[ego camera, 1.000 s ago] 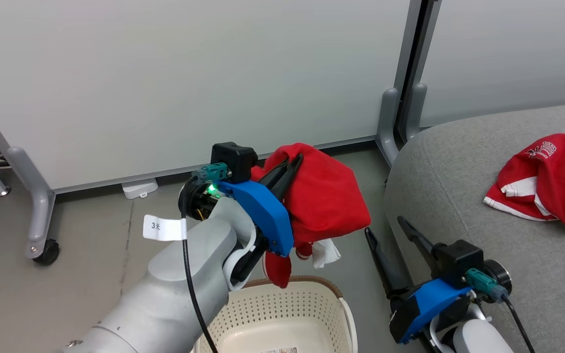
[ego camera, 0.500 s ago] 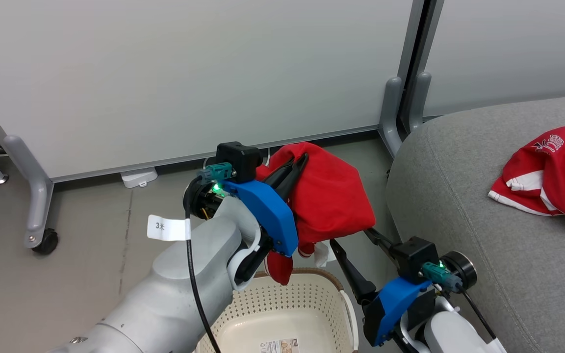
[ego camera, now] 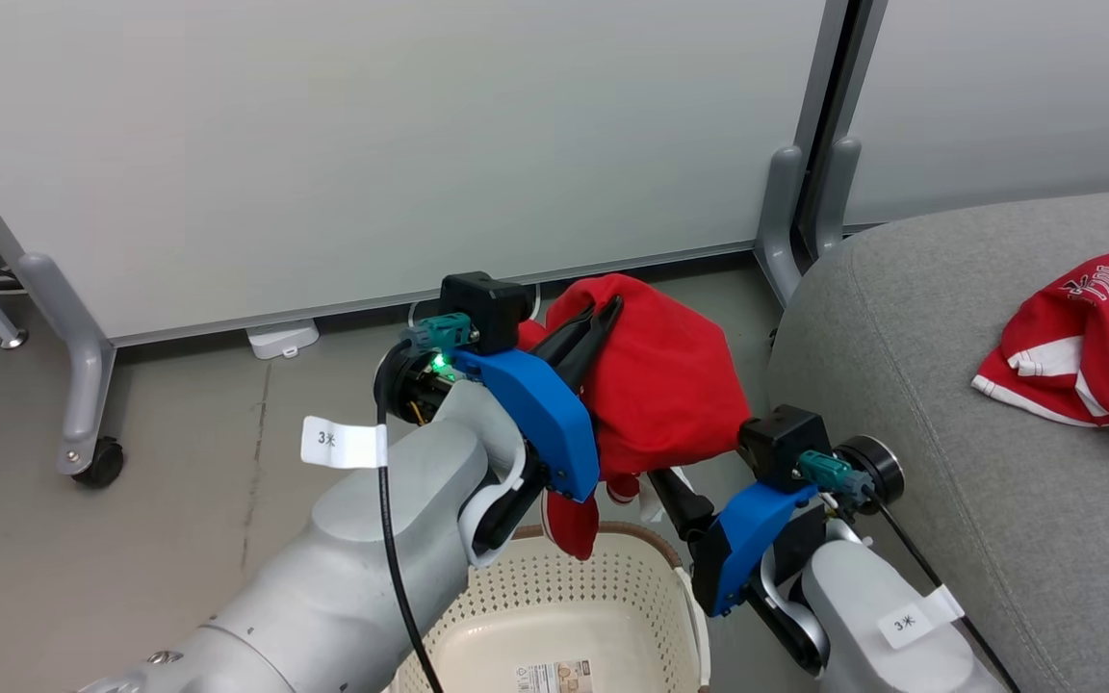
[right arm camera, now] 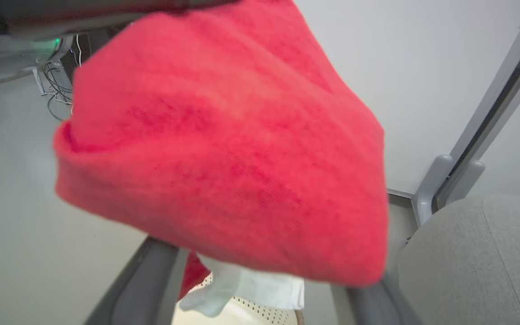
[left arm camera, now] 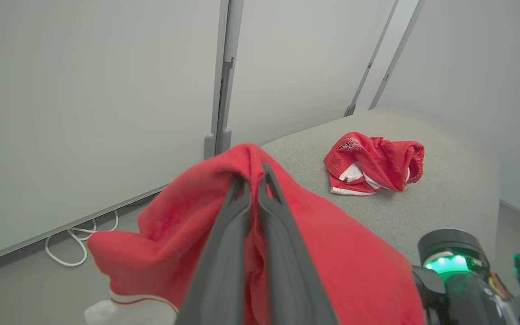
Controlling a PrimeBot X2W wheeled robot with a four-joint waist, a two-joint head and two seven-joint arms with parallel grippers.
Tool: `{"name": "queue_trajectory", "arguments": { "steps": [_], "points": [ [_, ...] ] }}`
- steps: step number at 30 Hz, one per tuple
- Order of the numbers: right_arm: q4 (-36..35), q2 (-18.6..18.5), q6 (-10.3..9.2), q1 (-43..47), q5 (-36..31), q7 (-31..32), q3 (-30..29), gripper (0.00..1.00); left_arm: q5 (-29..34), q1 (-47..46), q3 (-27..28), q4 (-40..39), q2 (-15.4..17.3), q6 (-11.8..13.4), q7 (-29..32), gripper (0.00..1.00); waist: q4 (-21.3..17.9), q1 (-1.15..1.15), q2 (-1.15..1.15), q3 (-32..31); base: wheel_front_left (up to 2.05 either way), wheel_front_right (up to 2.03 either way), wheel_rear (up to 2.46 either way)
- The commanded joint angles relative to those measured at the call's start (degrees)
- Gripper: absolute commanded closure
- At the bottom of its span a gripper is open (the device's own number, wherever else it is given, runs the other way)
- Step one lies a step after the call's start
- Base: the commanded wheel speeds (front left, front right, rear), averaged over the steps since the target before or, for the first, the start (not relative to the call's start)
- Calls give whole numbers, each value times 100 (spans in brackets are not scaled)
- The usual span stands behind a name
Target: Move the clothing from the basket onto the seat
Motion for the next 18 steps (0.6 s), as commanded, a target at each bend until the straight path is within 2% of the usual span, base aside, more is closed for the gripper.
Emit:
{"name": "queue_trajectory", "arguments": {
  "steps": [1,11,18],
  "points": [
    [97,-9,1,-135,45,-75,67,0,-29,-82,-34,-12,2,-13,-42,100,7,0,0,1,0,0,0],
    [764,-9,1,-704,577,-342,1031,0,-145,-144,-173,-31,-17,-13,-72,100,52,0,0,0,0,0,0],
    [1052,-8,1,-975,882,-442,1407,0,-241,-180,-248,-49,-26,-13,-90,100,44,0,0,-3,0,0,0]
  ]
}}
